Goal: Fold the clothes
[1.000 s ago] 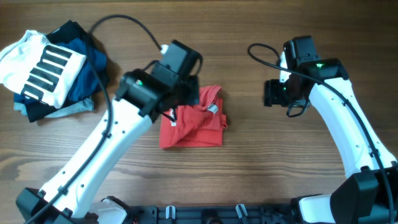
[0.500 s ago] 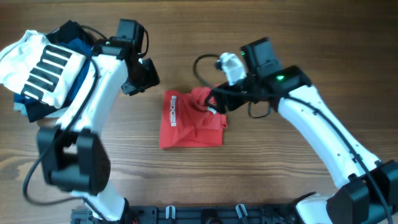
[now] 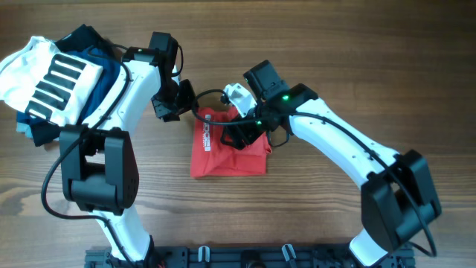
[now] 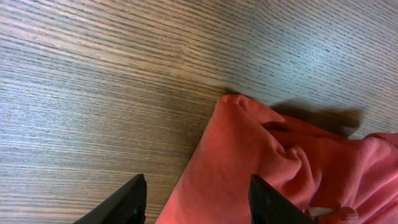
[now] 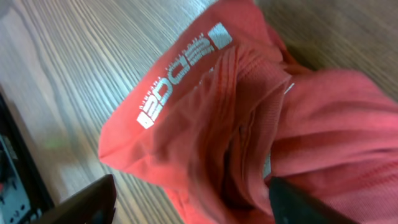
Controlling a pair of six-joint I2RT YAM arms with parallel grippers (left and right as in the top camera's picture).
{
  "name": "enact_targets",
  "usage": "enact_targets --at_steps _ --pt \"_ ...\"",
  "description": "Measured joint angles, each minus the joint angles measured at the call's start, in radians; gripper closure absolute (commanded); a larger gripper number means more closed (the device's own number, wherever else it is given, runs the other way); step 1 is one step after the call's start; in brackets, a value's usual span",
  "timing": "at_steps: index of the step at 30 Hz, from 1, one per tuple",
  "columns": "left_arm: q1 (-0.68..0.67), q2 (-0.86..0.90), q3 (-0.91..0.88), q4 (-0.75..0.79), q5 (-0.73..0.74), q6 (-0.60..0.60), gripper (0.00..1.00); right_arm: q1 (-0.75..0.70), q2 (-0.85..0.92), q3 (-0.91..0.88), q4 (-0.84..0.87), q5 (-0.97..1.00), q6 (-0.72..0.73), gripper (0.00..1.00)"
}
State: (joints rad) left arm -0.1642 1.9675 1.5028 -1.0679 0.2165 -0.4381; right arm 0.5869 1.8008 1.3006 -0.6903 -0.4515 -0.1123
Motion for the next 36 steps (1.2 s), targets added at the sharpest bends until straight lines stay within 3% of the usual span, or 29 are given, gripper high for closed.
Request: enact_targets --at_steps 1,2,10,12,15,16,19,27,31,36 --pt "0.0 0.0 0.0 -0.002 0.003 0.0 0.46 0.001 0.016 0.0 0.0 0.001 -0.003 0.66" --pt "0.0 0.0 0.0 -0.002 0.003 0.003 0.46 0.001 0.04 0.0 0.0 0.003 -0.008 0.96" --pt "0.0 0.0 0.0 -0.003 0.006 0.007 0.46 0.001 0.056 0.004 -0.143 0.071 0.018 0.96" --pt "0.0 0.0 0.0 -0.002 0.008 0.007 0.46 0.001 0.056 0.005 -0.227 0.147 0.04 0.87" --pt "0.0 0.0 0.0 -0.003 0.01 0.007 0.46 0.001 0.056 0.004 -0.303 0.269 0.07 0.53" --pt "0.0 0.0 0.0 -0.002 0.011 0.007 0.46 0.001 0.056 0.004 -0.311 0.304 0.071 0.5" --pt "0.0 0.0 0.0 -0.002 0.011 0.008 0.46 0.001 0.056 0.004 -0.318 0.372 0.082 0.55" --pt "0.0 0.0 0.0 -0.014 0.011 0.018 0.45 0.001 0.031 0.003 -0.289 0.422 0.143 0.55" --pt "0.0 0.0 0.0 -0.013 0.013 0.019 0.45 0.001 -0.103 0.002 -0.212 0.431 0.166 0.53" --pt "0.0 0.0 0.0 -0.013 0.014 0.019 0.45 0.001 -0.275 0.009 -0.069 0.396 0.172 0.61"
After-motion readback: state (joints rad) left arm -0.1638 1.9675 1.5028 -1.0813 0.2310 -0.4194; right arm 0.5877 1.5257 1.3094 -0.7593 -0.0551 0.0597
